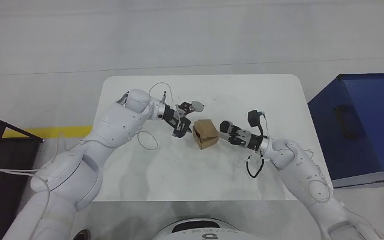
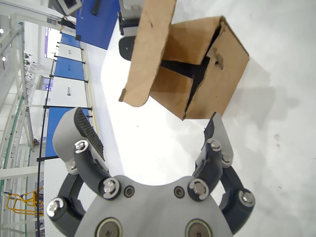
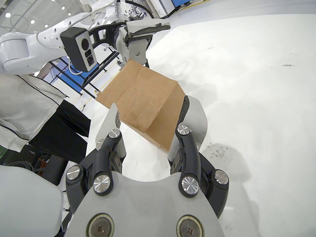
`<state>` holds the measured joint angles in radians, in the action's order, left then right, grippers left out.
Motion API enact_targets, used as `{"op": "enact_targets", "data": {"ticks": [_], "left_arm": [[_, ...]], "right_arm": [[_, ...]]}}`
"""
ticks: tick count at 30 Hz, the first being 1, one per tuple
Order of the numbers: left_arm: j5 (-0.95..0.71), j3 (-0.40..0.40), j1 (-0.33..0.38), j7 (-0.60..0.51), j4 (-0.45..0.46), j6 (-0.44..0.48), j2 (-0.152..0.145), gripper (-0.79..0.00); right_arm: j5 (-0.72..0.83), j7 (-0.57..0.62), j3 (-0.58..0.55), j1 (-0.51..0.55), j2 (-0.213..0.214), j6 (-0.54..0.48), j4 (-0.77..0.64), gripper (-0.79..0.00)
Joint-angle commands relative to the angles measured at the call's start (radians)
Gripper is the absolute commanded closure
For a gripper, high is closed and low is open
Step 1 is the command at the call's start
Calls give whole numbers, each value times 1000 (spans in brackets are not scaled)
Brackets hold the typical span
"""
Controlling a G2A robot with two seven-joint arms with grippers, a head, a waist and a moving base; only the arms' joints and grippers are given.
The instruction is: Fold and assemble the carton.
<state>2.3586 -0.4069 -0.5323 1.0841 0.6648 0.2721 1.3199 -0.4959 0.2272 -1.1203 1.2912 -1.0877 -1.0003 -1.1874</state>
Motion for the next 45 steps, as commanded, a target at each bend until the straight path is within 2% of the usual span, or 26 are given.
{"op": "enact_targets", "data": {"ticks": [1,5,15,19,21,23,26,29,32,39,45], "left_arm": [[-2,4,6,-8,-9,-5,9,-785],[-50,-3,14,6,-29,-23,30,-785],[-87,12,42,-54,-62,-75,96,-785],[-102,17,53,-36,-123,-94,120,-785],[-132,-1,59,-5,-185,-120,118,-785],[-153,-18,65,46,-243,-151,109,-785],[-176,-40,70,203,-292,-211,86,-785],[-211,-66,67,332,-313,-256,64,-785],[-253,-92,59,410,-304,-282,46,-785],[-260,-111,39,421,-188,-308,24,-785],[-163,-81,31,290,-100,-297,23,-785]], "right_arm": [[-4,-6,-1,7,1,-6,-4,-483],[-14,-16,-1,22,2,-12,-16,-474],[-23,-18,-9,66,18,-12,-48,-486],[-20,-69,-64,85,31,-10,-45,-508],[-54,-104,-92,99,34,9,-60,-548],[-68,-128,-101,113,34,22,-75,-548],[-65,-144,-87,110,27,82,-67,-573],[-36,-148,-67,95,19,115,-47,-520],[-53,-158,-64,87,15,156,-43,-508],[-174,-204,-70,101,11,277,-97,-493],[-175,-172,-51,100,5,310,-107,-422]]}}
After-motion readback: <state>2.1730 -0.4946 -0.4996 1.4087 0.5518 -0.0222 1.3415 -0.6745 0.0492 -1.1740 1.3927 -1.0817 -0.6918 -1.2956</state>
